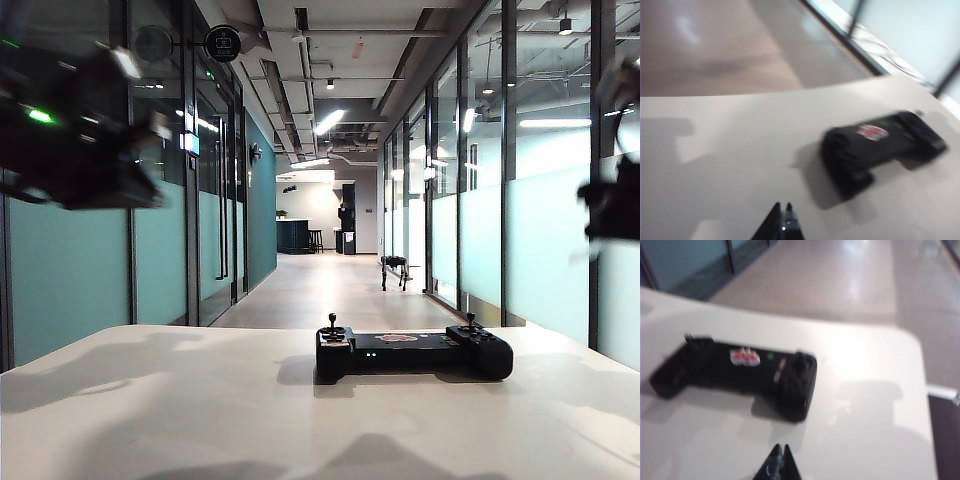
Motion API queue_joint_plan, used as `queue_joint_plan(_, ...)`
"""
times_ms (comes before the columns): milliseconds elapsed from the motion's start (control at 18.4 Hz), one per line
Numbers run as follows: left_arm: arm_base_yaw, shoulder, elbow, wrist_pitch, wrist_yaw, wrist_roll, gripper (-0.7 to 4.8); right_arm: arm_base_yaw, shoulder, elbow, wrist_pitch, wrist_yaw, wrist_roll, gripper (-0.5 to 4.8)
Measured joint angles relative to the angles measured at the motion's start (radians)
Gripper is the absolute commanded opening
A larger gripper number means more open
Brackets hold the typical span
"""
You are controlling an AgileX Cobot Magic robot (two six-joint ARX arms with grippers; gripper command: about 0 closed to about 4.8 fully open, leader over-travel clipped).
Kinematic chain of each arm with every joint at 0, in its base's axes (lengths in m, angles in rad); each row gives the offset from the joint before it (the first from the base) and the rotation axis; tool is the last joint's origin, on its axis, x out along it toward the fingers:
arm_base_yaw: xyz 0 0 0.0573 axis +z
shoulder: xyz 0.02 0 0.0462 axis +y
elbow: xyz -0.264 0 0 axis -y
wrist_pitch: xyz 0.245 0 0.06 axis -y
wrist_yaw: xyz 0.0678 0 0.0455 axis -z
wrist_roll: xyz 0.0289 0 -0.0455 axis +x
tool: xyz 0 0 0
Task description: Push the left joystick on the remote control sitting on the white table backward to make the robot dog back up in a straight line until it returns close to you.
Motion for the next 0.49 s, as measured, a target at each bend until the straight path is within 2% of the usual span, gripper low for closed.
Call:
queue_joint_plan(272,-0.003,0.204,0.161,0.008,0.083,0.007,-0.05,0.013,0.235,0.006,0.19,-0.001,0.003,-0.02)
queue_joint_plan(489,-0.004,0.298,0.213,0.023,0.095,0.007,-0.05,0.014,0.355,0.069,0.197,0.0,0.005,-0.02)
